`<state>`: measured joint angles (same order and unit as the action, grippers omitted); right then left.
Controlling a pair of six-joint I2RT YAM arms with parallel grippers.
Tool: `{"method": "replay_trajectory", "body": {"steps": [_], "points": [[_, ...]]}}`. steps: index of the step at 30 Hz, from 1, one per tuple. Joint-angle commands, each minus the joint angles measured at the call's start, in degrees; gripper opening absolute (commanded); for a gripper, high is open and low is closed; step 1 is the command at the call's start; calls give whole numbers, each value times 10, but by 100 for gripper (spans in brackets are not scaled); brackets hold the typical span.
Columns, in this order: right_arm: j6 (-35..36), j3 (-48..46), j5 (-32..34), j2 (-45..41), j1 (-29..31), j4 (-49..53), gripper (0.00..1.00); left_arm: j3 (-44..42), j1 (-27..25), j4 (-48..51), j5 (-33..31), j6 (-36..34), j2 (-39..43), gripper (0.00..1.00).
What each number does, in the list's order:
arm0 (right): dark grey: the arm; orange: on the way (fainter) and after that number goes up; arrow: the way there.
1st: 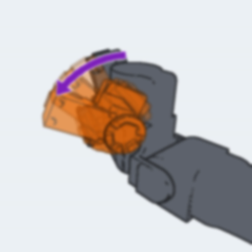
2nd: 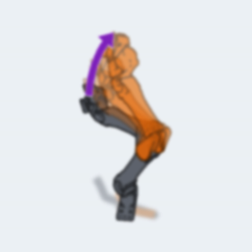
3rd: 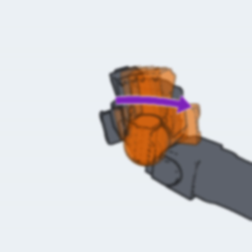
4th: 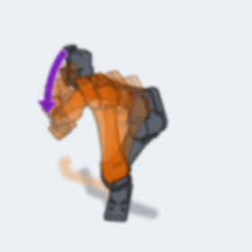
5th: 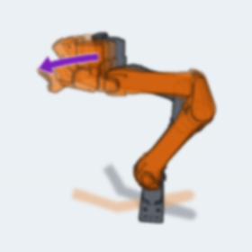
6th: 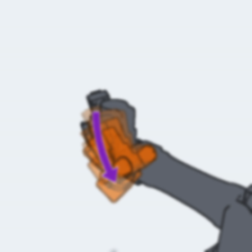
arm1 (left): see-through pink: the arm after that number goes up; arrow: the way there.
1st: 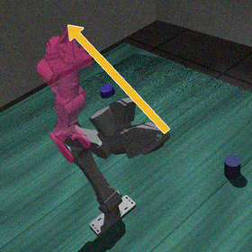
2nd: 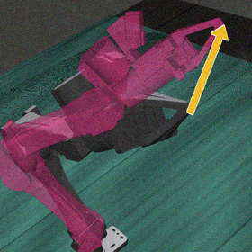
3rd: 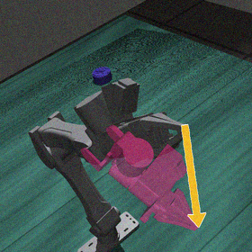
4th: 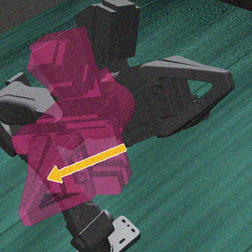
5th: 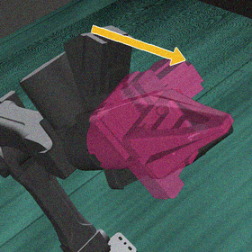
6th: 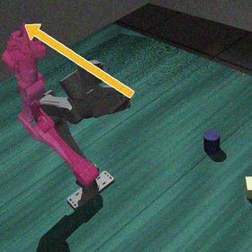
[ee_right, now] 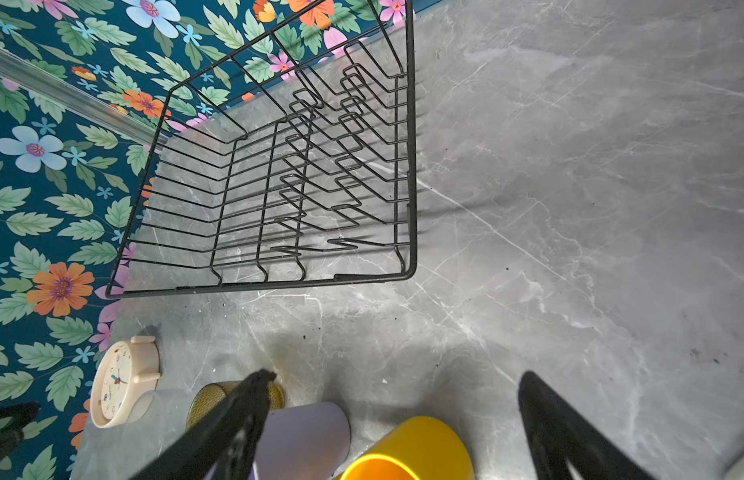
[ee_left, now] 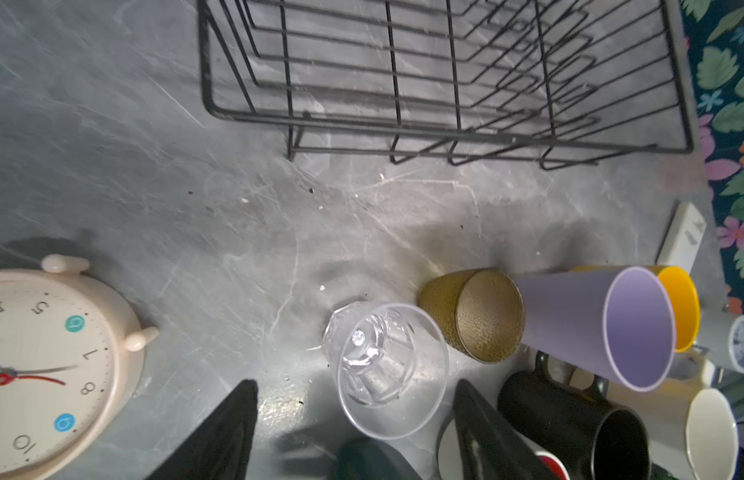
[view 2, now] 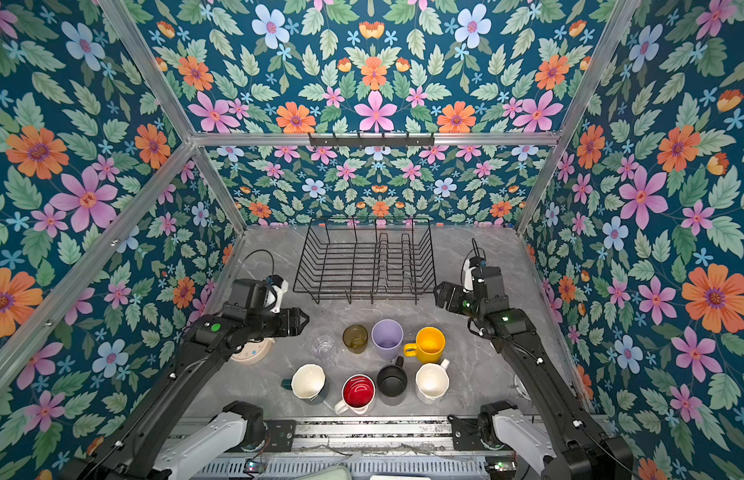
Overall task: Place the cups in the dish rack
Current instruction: 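Lower the left gripper over the clear glass tumbler and grasp it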
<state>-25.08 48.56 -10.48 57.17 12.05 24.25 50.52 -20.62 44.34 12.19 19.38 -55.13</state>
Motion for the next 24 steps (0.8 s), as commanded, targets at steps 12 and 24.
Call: {"method": "replay_trajectory", "body": {"steps": [12,24], "points": [[-8,-20,-3,-21,1,-11,93,-34,-79,-11,-56,46,-56,62],[-8,-31,-1,-27,1,-17,93,-48,-113,-19,-65,63,-102,51]]}}
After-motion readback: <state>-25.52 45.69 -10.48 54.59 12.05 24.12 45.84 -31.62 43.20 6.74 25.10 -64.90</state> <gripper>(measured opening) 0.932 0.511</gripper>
